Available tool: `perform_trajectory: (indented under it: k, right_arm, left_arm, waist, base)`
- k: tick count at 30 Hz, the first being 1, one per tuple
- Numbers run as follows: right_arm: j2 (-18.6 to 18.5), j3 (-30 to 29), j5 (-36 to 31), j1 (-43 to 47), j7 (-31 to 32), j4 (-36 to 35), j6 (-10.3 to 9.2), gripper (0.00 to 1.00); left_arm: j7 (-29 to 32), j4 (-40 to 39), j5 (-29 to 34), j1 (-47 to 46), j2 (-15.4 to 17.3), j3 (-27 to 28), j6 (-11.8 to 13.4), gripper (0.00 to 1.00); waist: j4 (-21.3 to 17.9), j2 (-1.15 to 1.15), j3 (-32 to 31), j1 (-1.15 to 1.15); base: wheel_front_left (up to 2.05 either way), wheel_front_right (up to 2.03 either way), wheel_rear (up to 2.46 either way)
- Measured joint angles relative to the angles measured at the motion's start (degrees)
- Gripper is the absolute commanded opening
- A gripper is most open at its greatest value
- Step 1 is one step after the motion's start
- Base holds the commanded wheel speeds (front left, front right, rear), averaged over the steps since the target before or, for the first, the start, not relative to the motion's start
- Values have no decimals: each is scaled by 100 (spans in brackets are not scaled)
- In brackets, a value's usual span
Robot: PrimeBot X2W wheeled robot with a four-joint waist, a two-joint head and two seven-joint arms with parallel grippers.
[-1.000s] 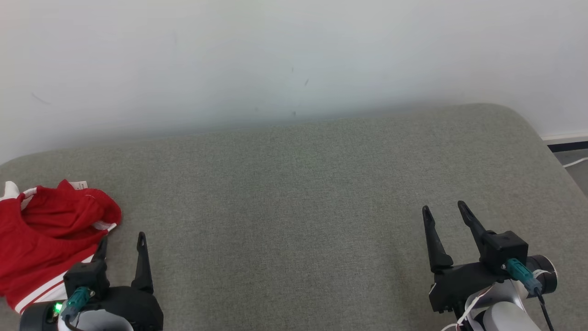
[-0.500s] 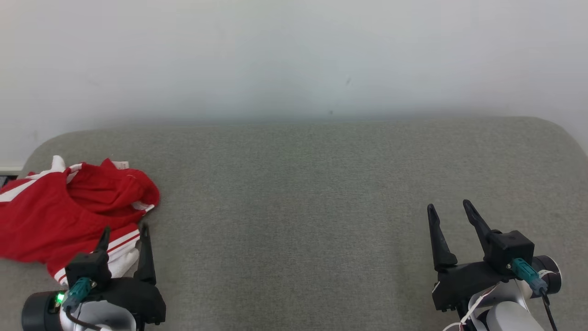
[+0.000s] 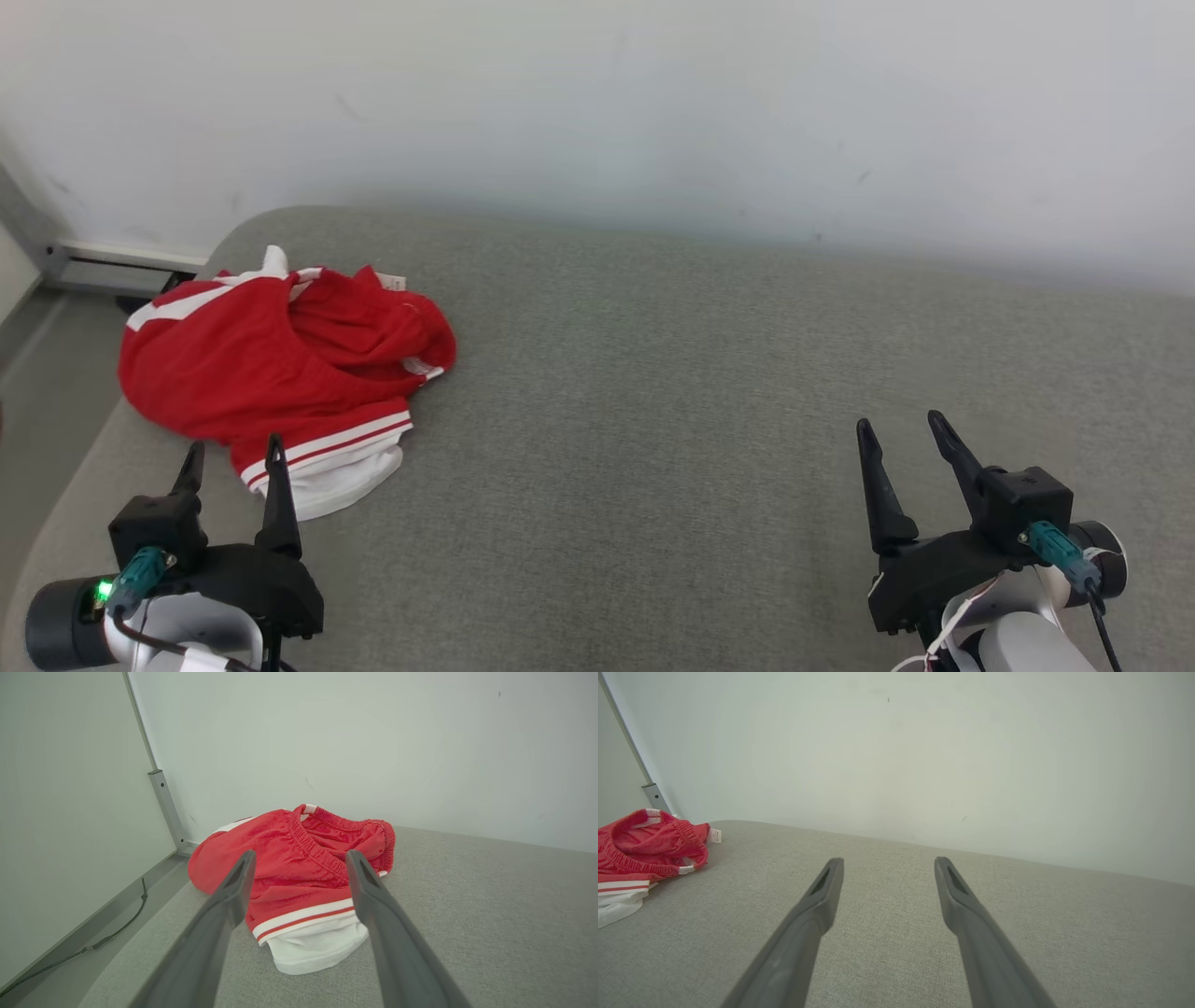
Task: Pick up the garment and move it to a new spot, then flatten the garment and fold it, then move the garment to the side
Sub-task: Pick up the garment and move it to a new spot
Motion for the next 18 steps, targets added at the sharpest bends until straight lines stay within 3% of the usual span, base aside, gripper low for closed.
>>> perform_trajectory:
  k: [10,18]
  right_arm:
    - [37,52,34,-143,25,68,63,100]
    - [159,188,41,-301,57,151,126,100]
  left_arm:
    - [43,25,-1,-119,-30,-1,0,100]
    - [45,40,-13,-118,-38,40,0,100]
  waist:
    - [830,0,38,0]
    - [1259,0,48,0]
  base:
    - [0,0,0]
    - [0,0,0]
